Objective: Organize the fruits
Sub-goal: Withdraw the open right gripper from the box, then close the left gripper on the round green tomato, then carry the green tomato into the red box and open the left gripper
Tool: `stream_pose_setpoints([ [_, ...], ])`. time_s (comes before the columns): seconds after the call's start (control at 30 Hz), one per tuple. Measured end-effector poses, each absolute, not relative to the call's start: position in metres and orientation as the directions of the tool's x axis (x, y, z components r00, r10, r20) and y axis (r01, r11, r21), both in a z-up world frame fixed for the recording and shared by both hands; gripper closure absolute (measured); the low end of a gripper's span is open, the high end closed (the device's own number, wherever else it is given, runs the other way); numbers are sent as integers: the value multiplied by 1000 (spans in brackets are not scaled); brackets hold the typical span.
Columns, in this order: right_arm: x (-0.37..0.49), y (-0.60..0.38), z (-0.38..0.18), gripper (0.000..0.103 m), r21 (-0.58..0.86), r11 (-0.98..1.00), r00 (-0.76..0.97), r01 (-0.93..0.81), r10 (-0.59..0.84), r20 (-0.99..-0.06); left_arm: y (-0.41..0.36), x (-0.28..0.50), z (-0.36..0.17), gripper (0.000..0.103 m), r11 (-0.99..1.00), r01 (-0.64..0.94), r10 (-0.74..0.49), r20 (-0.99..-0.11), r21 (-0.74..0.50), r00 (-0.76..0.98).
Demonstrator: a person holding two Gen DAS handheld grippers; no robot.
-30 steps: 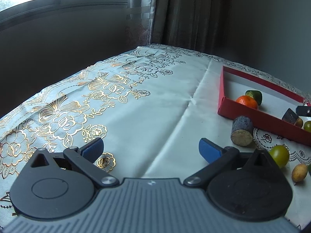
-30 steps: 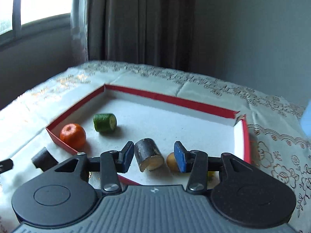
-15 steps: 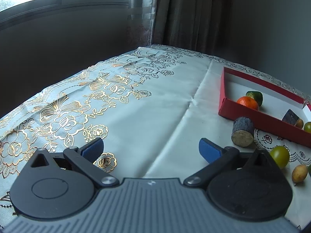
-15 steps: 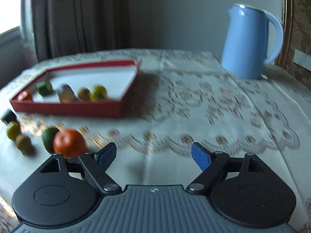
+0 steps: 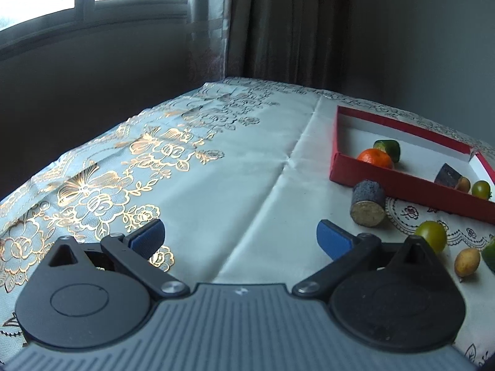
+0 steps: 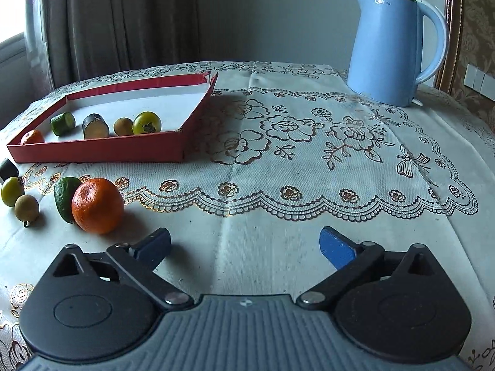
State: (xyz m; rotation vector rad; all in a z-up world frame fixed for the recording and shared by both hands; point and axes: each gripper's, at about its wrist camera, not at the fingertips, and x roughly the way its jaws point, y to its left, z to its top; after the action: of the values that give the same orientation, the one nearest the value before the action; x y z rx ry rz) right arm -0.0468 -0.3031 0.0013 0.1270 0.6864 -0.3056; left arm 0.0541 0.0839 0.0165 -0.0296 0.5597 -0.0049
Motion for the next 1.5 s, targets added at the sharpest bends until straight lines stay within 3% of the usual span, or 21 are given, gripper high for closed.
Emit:
stream_pose_setpoints([
  [0.2, -47, -303, 1, 0, 15, 948, 731, 318, -235, -640, 44, 25, 29, 0, 990, 140, -113, -434, 32, 894],
  [0.3, -47, -303, 1, 0, 15, 948, 731, 318, -235, -640, 18, 15, 37, 6, 969, 232, -180, -396, 87, 900],
  [0.37, -47, -303, 1, 0, 16, 948, 731, 318, -235, -640, 3, 16, 39, 10, 953, 285, -220, -408, 105, 886],
  [0.63, -47, -303, 1, 0, 16, 948, 731, 318, -235, -640, -29, 38, 30, 10, 922, 356, -263, -434, 149, 862],
  [1.03, -46, -303, 1, 0, 16, 948, 732, 317, -234, -640, -35, 55, 17, 19, 898, 430, -326, -510, 96, 796],
  [1.13, -46, -303, 1, 0, 16, 948, 732, 317, -234, -640, -36, 58, 15, 44, 891, 445, -336, -532, 87, 777],
  [1.2, -46, -303, 1, 0, 16, 948, 732, 317, -234, -640, -37, 63, 11, 70, 882, 465, -344, -567, 77, 748],
  [1.5, -46, -304, 1, 0, 17, 949, 733, 315, -232, -640, -38, 57, 9, 71, 877, 471, -343, -561, 97, 753],
])
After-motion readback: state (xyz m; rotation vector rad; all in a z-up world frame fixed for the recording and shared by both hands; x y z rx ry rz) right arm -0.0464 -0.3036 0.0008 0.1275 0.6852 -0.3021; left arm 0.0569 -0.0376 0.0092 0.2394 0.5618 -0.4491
